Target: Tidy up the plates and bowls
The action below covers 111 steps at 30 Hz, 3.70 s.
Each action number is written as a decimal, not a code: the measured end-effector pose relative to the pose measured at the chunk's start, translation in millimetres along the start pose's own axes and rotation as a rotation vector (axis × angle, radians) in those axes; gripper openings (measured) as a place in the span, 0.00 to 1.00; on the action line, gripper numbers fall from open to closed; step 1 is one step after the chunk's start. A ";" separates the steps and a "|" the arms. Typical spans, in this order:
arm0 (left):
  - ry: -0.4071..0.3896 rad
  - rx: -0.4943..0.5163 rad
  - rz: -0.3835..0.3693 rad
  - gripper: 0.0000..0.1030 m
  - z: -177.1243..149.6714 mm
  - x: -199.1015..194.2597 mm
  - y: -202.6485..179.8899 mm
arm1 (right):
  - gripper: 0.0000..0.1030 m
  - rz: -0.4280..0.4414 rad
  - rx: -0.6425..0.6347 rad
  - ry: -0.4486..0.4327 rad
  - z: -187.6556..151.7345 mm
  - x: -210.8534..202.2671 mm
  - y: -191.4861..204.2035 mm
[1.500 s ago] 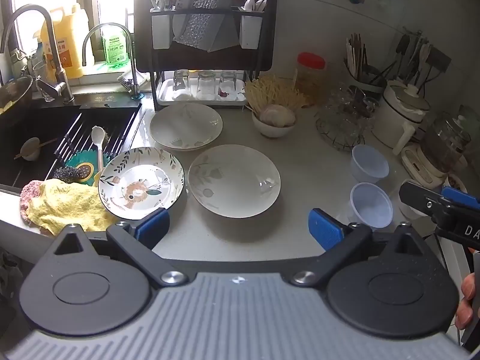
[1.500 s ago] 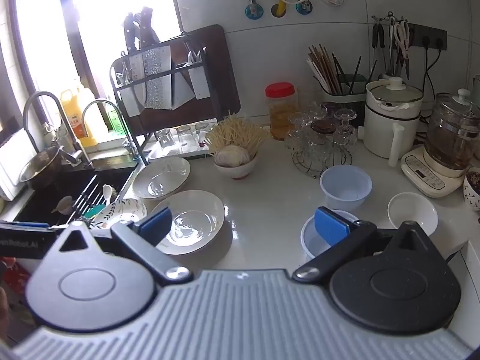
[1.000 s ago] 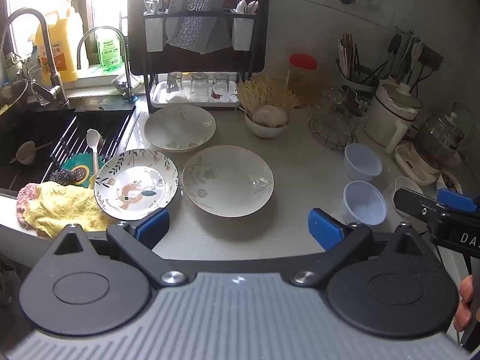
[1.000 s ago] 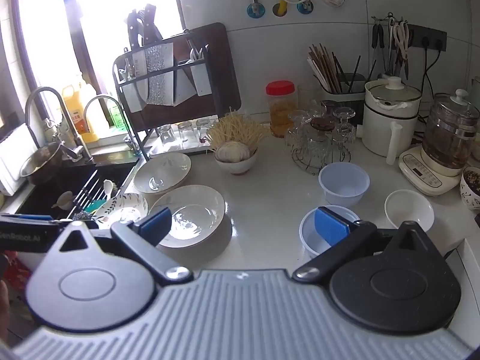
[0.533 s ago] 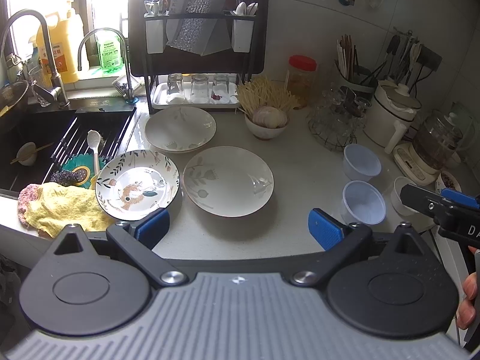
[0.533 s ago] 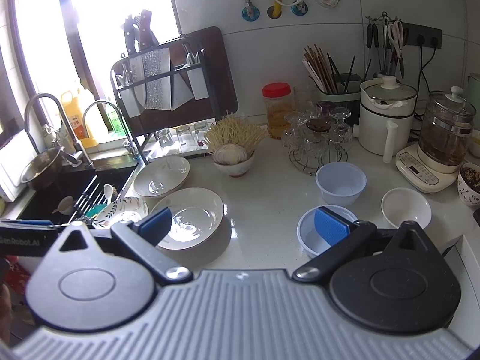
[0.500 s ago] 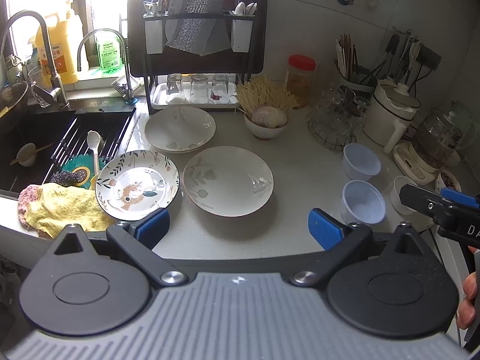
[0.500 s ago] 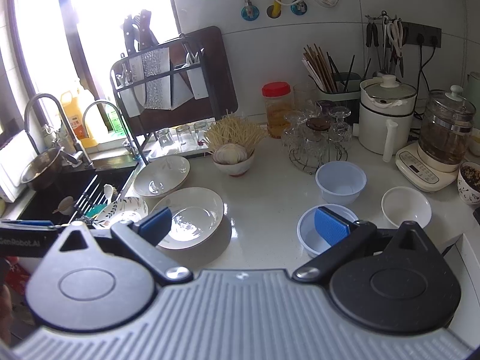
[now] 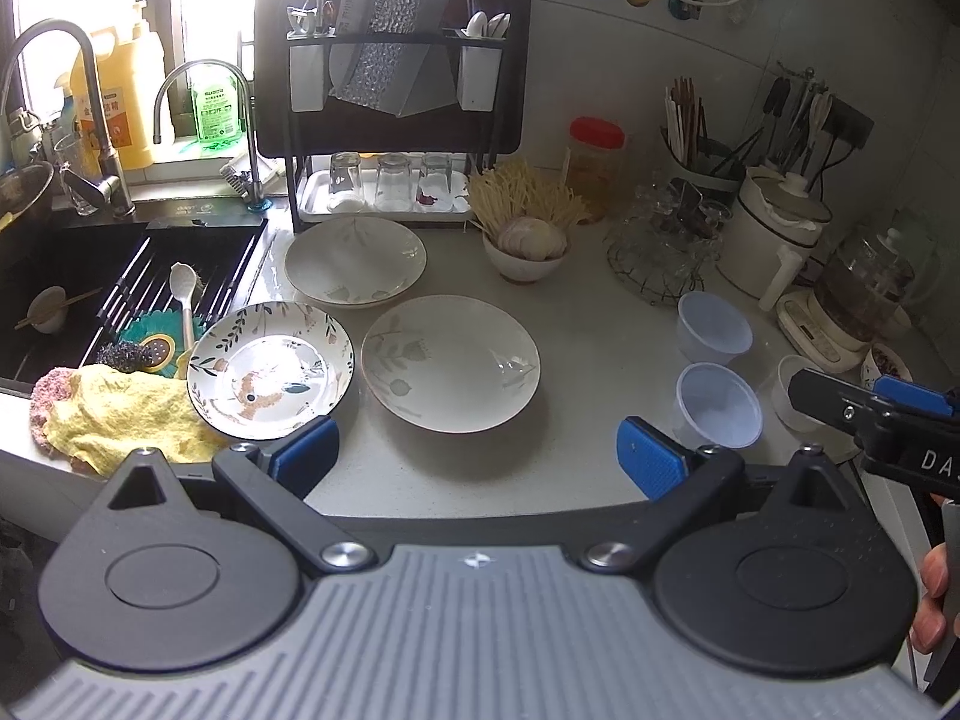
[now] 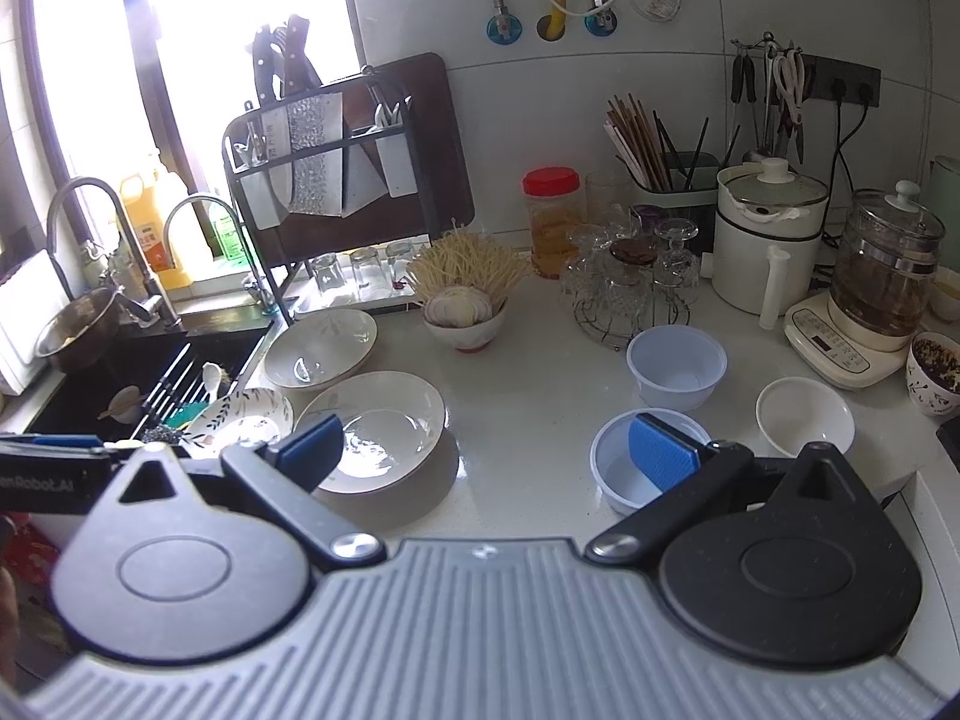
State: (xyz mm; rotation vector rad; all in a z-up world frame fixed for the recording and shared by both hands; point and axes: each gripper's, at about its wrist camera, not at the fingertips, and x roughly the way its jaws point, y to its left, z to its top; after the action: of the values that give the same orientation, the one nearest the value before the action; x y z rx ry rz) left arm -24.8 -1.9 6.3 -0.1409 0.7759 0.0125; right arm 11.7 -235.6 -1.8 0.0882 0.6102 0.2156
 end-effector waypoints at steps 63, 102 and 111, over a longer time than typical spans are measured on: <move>0.091 -0.108 0.085 0.98 -6.3 11.3 135.2 | 1.00 0.116 0.092 0.070 -20.4 39.7 103.0; 0.338 -0.205 0.072 0.98 38.8 157.9 260.9 | 0.88 0.145 0.370 0.429 -25.6 219.2 160.8; 0.348 -0.176 0.043 0.97 48.2 199.1 286.2 | 0.70 0.152 0.480 0.537 -44.8 254.7 170.1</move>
State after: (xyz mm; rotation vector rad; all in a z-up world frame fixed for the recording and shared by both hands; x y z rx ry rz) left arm 132.9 279.8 -133.8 -0.2990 1.1259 0.0988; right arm 159.4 -11.5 -155.9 0.5544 1.1852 0.2380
